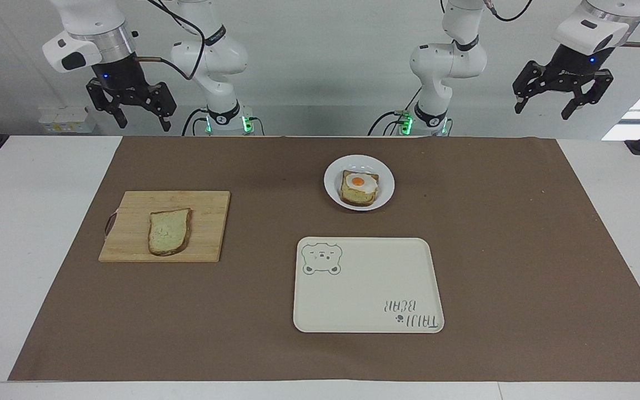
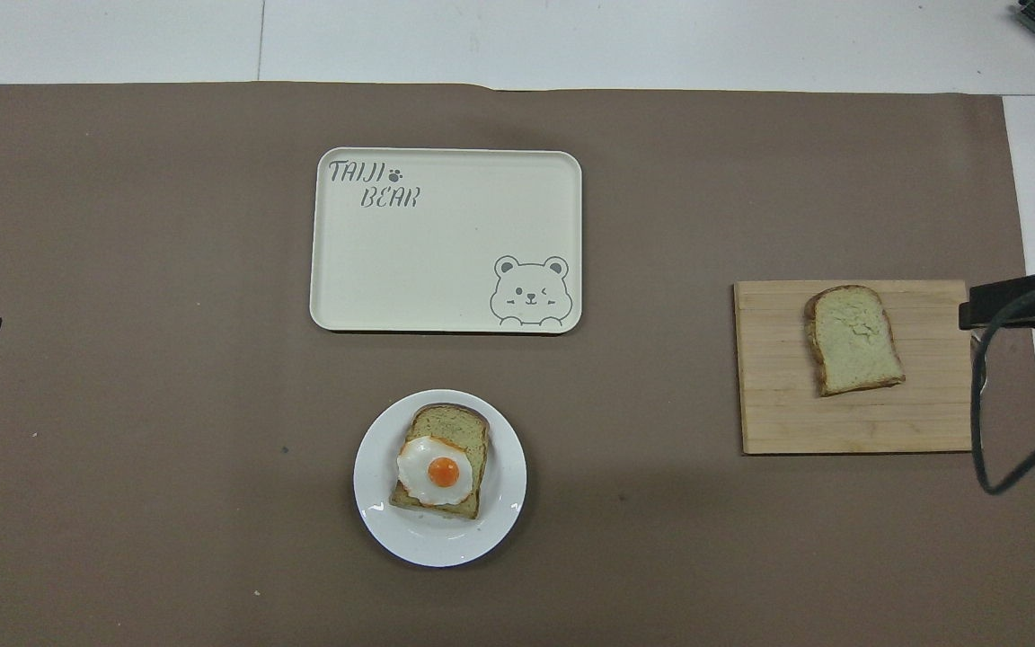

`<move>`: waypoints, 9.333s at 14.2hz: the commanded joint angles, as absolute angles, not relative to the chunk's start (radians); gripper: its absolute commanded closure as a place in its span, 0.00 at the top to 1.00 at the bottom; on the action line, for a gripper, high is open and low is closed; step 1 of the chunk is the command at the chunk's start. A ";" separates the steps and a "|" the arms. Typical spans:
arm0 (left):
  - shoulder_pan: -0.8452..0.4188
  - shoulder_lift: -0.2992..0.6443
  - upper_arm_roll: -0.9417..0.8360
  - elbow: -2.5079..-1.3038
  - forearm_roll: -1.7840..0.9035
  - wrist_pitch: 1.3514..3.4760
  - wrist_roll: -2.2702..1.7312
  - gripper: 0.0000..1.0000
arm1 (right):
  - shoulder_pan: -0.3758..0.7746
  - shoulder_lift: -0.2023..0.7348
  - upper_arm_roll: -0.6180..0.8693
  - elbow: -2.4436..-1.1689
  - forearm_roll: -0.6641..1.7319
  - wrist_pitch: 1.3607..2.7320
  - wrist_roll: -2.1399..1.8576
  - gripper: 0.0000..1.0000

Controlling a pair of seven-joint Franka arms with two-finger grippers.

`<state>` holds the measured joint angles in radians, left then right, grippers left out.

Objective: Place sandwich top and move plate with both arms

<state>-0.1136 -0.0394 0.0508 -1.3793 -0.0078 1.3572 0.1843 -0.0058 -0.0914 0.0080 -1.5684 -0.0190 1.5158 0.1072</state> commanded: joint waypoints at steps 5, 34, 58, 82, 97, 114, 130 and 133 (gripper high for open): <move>-0.127 -0.058 0.057 -1.397 0.012 1.348 0.183 1.00 | -0.021 -0.080 0.012 -1.552 0.000 1.525 0.092 1.00; -0.118 -0.069 0.055 -1.407 0.006 1.289 0.173 1.00 | -0.021 -0.080 0.012 -1.551 0.000 1.526 0.092 1.00; -0.129 -0.072 0.054 -1.410 -0.005 1.287 0.175 1.00 | -0.017 -0.081 0.012 -1.552 -0.002 1.514 0.086 1.00; -0.130 -0.072 0.054 -1.411 -0.009 1.287 0.175 1.00 | -0.182 0.119 0.012 -1.740 0.069 1.905 -0.359 1.00; -0.130 -0.072 0.054 -1.411 -0.009 1.287 0.175 1.00 | -0.253 0.314 0.012 -1.850 0.234 2.141 -0.495 1.00; -0.127 -0.074 0.054 -1.414 -0.009 1.285 0.173 1.00 | -0.272 0.318 0.011 -1.979 0.279 2.220 -0.559 0.00; -0.123 -0.074 0.054 -1.416 -0.009 1.284 0.182 1.00 | -0.278 0.246 0.003 -1.873 0.267 2.047 -0.561 0.00; -0.123 -0.074 0.054 -1.416 -0.009 1.284 0.178 1.00 | -0.276 0.236 0.005 -1.815 0.267 1.930 -0.561 0.00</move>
<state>-0.1155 -0.0458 0.0473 -1.3848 -0.0087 1.2889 0.1811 -0.2675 0.2470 0.0004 -1.8511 0.2586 1.9997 -0.5561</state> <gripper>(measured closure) 0.000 0.907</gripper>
